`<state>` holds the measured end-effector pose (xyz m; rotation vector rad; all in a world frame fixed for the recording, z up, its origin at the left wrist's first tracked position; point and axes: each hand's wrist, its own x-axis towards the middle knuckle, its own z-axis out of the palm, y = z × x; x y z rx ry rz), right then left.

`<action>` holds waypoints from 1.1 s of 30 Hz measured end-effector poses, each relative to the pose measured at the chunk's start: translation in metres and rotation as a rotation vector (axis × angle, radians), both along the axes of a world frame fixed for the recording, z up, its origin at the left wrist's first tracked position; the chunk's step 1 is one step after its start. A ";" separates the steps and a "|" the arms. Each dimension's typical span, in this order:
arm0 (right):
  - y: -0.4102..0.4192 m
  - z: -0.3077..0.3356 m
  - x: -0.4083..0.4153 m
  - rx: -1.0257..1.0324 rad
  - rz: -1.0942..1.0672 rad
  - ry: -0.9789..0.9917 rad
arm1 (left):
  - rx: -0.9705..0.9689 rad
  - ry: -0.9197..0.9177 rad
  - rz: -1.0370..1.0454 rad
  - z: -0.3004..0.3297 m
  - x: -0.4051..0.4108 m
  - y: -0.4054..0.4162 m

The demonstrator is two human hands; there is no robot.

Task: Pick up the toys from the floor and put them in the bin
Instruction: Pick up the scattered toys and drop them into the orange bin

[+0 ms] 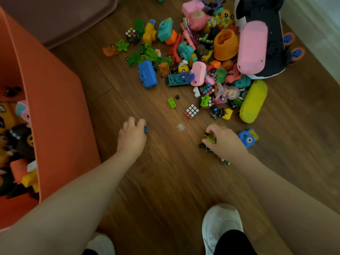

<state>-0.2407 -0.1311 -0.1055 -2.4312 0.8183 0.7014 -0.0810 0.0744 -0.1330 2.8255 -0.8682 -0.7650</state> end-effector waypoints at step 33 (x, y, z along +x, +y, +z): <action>0.011 0.003 -0.004 0.273 -0.450 -0.173 | 0.077 0.204 -0.253 0.006 -0.030 -0.091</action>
